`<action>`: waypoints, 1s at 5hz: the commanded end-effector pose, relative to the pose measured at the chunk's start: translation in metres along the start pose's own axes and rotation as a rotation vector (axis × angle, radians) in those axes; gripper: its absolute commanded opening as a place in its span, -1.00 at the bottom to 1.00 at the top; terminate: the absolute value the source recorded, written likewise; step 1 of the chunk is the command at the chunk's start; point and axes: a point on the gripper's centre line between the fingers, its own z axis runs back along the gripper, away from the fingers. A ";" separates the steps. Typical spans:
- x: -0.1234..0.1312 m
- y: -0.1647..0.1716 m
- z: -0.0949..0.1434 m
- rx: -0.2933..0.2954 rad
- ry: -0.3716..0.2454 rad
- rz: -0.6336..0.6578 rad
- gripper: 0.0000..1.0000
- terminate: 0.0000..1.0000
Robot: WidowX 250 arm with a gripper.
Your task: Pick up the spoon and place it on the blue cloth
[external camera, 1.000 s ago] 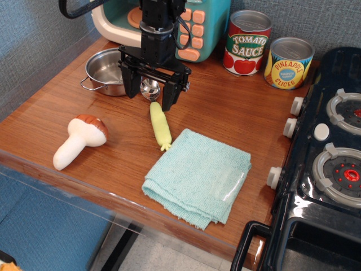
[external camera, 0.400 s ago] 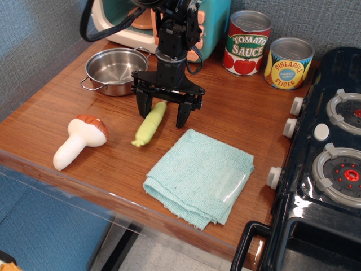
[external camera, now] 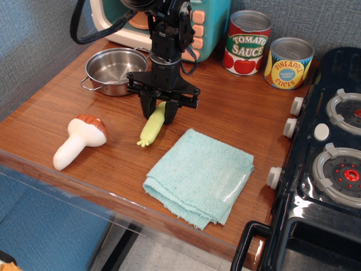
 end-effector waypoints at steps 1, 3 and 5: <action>-0.009 0.008 0.043 -0.047 -0.092 -0.049 -1.00 -1.00; -0.047 -0.020 0.056 -0.106 -0.117 -0.160 -1.00 -1.00; -0.069 -0.050 0.050 -0.106 -0.114 -0.275 -1.00 -1.00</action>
